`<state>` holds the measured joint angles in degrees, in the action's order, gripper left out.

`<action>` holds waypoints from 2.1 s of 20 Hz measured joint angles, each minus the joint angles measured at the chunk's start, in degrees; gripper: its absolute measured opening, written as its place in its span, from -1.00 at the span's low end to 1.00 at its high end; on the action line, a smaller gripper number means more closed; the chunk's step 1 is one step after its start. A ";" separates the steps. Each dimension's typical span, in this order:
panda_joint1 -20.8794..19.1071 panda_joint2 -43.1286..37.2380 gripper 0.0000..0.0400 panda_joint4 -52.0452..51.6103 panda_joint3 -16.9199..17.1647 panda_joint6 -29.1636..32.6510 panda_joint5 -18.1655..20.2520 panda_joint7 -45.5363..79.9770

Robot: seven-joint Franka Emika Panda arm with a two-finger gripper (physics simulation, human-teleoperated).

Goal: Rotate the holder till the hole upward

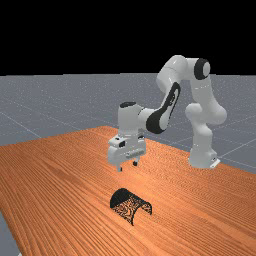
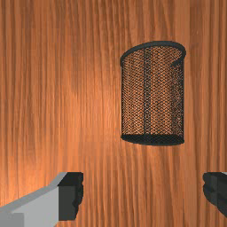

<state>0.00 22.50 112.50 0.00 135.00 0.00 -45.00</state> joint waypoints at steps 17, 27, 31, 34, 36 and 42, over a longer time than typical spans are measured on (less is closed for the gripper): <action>3.82 0.88 1.00 -1.24 -3.41 -0.22 2.85 5.13; 9.38 3.53 1.00 -5.08 -6.01 -0.56 3.62 13.60; 12.68 5.23 1.00 -8.42 -5.23 -3.70 0.54 18.34; 12.61 9.79 1.00 -11.72 -5.60 -5.23 1.09 17.77; 12.52 14.40 1.00 -14.32 -5.72 -5.02 1.25 17.44; 26.12 29.65 1.00 -34.76 8.77 -22.90 -15.88 28.56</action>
<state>26.12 52.15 77.74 8.77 112.10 -15.88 -16.44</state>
